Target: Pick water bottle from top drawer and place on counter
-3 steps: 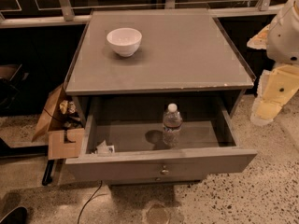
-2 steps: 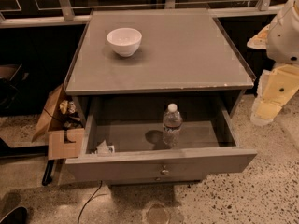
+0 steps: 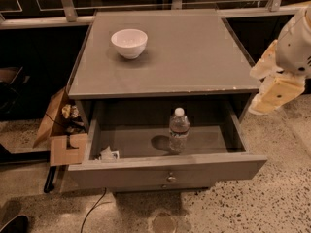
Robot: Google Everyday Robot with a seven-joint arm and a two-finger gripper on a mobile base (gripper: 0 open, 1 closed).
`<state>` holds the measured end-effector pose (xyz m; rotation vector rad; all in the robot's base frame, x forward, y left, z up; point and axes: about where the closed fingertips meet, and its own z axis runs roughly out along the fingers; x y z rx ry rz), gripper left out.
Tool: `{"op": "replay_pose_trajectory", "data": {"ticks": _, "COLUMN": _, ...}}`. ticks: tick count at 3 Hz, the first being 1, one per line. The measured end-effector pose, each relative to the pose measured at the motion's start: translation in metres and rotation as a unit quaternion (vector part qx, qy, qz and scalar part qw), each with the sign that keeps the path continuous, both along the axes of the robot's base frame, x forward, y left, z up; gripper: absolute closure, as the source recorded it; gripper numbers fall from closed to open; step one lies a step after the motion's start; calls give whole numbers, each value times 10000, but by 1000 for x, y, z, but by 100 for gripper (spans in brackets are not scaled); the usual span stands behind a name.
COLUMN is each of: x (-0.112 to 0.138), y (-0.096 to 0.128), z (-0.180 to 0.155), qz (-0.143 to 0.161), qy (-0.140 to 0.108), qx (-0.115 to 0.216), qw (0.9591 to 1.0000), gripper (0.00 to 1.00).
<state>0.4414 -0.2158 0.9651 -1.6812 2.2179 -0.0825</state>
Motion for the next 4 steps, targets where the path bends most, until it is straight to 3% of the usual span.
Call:
{"op": "replay_pose_trajectory", "data": {"ticks": 1, "x": 5, "y": 4, "z": -30, "qz": -169, "qy": -99, "qx": 485, "qw": 9986, "gripper": 65}}
{"op": "replay_pose_trajectory", "data": {"ticks": 2, "x": 13, "y": 13, "z": -75, "qz": -493, "qy": -151, "qx": 1162, "qw": 9919, "gripper": 96}}
{"op": "replay_pose_trajectory", "data": {"ticks": 4, "x": 35, "y": 32, "z": -135, "qz": -993, "qy": -279, "qx": 2066, "qw": 9730, "gripper": 100}}
